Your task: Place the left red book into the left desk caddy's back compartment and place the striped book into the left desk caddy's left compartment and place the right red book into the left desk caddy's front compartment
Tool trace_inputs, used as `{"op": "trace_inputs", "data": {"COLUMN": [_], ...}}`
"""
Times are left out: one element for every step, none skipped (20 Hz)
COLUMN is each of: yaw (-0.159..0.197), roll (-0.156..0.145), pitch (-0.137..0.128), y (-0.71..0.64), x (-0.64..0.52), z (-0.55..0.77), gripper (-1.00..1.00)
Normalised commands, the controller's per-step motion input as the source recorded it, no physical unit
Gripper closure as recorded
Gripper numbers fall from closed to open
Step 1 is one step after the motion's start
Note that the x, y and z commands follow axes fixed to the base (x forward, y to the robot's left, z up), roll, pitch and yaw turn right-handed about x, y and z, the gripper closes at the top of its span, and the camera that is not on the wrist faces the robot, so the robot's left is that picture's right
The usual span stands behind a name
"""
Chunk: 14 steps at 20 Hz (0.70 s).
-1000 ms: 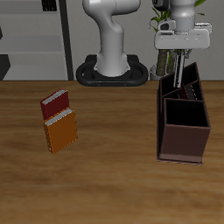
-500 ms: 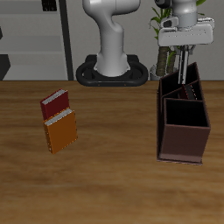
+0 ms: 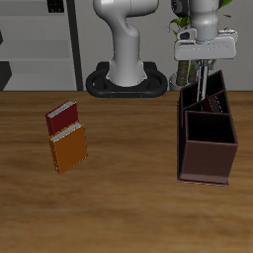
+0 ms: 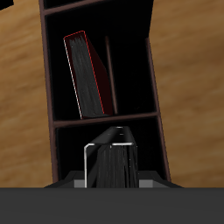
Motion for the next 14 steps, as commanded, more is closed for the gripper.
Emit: {"op": "trace_inputs", "data": {"yaw": [-0.013, 0.009, 0.018, -0.011, 0.012, -0.042, 0.001, -0.014, 0.004, -0.009, 0.006, -0.014, 0.0, -0.018], "roll": [0.042, 0.0, -0.015, 0.048, -0.037, -0.009, 0.0, -0.029, 0.004, -0.008, 0.022, -0.046, 0.0, -0.001], "pitch": [0.052, 0.002, -0.015, 0.103, -0.007, 0.12, 0.035, 0.061, 0.086, 0.063, 0.025, 0.041, 0.0, 0.105], "y": [0.07, 0.01, 0.01, 0.09, -0.04, -0.03, -0.01, -0.04, -0.01, -0.08, 0.01, -0.17, 0.03, -0.2], "x": [-0.05, -0.01, -0.03, 0.07, 0.03, 0.19, 0.05, 0.14, 0.12, 0.08, 0.03, 0.1, 0.03, 0.19], "z": [-0.17, -0.04, -0.07, -0.3, -0.04, -0.4, -0.13, -0.29, -0.29, -0.32, -0.11, -0.23, -0.02, -0.36], "gripper": [1.0, 1.0, 1.0, 1.0, 1.0, 1.0, 1.0, 1.0, 1.0, 1.0, 1.0, 1.0, 1.0, 1.0]}}
